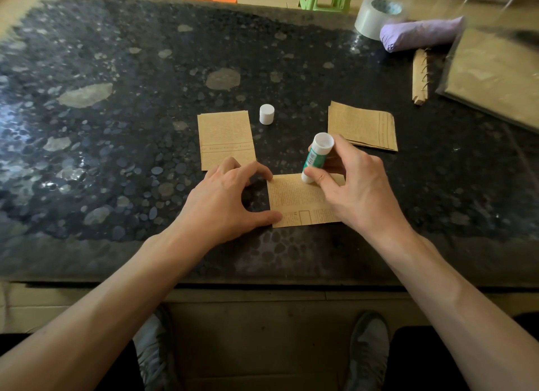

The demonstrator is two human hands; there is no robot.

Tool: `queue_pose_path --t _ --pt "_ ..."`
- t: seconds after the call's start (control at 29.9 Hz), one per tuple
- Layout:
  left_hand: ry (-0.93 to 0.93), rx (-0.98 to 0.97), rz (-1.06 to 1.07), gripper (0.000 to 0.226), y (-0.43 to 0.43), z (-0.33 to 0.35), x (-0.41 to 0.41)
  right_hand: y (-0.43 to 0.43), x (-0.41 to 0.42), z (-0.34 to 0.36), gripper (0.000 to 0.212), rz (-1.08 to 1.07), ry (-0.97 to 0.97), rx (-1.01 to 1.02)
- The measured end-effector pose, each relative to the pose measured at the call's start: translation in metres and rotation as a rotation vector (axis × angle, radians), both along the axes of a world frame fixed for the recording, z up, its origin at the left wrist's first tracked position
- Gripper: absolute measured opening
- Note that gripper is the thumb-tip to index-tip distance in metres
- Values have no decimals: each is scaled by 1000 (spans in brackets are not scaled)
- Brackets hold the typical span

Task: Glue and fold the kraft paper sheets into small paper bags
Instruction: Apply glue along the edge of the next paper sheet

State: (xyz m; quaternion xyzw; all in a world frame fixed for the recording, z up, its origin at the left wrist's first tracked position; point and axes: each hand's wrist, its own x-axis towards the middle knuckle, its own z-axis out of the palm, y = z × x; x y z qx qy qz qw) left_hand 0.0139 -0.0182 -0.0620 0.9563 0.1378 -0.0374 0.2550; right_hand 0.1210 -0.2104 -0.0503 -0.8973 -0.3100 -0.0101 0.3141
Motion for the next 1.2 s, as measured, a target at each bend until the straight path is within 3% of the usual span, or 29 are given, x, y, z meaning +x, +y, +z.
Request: queue_pose_path --t 1.2 --pt "8 -3 -10 68 0 2 0 -29 10 5 36 -135 -32 -75"
